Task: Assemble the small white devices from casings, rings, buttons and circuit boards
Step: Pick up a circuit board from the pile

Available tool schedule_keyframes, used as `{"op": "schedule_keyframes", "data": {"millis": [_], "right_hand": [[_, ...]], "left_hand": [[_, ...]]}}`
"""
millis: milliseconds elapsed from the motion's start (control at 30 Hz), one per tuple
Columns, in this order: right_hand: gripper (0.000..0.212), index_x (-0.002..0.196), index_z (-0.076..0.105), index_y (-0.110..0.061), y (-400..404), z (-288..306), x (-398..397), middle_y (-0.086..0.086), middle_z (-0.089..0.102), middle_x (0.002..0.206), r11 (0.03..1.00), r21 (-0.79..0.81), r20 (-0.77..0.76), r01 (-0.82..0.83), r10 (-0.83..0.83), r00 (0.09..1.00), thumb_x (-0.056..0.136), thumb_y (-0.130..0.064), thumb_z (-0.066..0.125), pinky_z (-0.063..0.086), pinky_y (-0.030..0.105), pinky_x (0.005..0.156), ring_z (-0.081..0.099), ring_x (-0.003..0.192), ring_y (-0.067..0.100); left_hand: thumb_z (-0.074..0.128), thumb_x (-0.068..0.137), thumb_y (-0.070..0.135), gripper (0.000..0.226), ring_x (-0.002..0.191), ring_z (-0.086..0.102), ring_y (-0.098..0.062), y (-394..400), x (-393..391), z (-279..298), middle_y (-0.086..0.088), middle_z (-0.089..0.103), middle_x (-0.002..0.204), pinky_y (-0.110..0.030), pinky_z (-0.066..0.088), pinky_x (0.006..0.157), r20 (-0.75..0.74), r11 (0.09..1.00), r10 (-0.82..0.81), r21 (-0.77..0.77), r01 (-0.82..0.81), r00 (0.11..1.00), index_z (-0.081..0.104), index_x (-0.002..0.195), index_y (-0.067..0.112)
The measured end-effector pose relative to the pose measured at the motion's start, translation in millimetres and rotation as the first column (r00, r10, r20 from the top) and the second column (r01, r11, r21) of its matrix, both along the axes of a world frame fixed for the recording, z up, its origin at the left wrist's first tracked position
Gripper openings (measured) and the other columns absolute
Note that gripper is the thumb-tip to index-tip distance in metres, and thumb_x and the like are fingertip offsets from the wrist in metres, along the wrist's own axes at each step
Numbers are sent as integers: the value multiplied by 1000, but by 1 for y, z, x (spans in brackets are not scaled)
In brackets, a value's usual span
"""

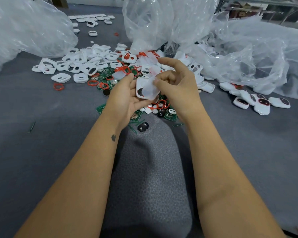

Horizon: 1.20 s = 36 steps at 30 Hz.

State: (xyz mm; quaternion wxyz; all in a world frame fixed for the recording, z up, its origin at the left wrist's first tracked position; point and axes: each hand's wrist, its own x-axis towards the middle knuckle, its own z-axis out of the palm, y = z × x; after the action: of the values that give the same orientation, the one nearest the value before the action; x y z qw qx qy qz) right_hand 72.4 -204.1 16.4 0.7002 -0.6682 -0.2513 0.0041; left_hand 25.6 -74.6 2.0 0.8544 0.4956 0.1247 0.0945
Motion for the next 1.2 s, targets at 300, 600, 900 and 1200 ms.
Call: {"op": "schedule_keyframes", "data": {"millis": [300, 600, 900, 1200], "right_hand": [[50, 122, 59, -24, 2, -3, -2, 1, 66, 76, 971, -219, 218, 97, -49, 975, 82, 6, 61, 47, 18, 66, 53, 66, 6], [62, 124, 59, -34, 3, -5, -3, -10, 63, 93, 945, -270, 339, 186, -87, 937, 73, 1, 66, 43, 14, 72, 48, 71, 7], [35, 114, 65, -22, 2, -7, 3, -4, 62, 97, 946, -225, 145, 234, -205, 968, 82, -6, 66, 42, 12, 67, 52, 76, 0], [27, 103, 70, -19, 4, 0, -6, -1, 62, 80, 897, -440, 198, 39, 54, 979, 84, -2, 63, 42, 15, 64, 48, 65, 5]], "left_hand": [[34, 105, 34, 44, 89, 73, -23, -2, 1, -2, -13, 74, 97, -33, 59, 69, -62, 988, -79, 128, 86, 995, 59, 118, 1], [38, 105, 29, 34, 89, 73, -24, -3, 0, -2, -9, 76, 91, -37, 60, 73, -33, 990, -89, 103, 92, 996, 63, 104, 6], [52, 99, 18, 24, 86, 73, -24, -3, -2, 0, -14, 73, 97, -33, 60, 68, -20, 990, -109, 85, 110, 994, 62, 111, 0], [51, 97, -1, 14, 87, 72, -26, 16, -1, 0, -19, 71, 96, -26, 58, 71, 112, 972, 229, -73, -222, 967, 63, 103, -3]]}}
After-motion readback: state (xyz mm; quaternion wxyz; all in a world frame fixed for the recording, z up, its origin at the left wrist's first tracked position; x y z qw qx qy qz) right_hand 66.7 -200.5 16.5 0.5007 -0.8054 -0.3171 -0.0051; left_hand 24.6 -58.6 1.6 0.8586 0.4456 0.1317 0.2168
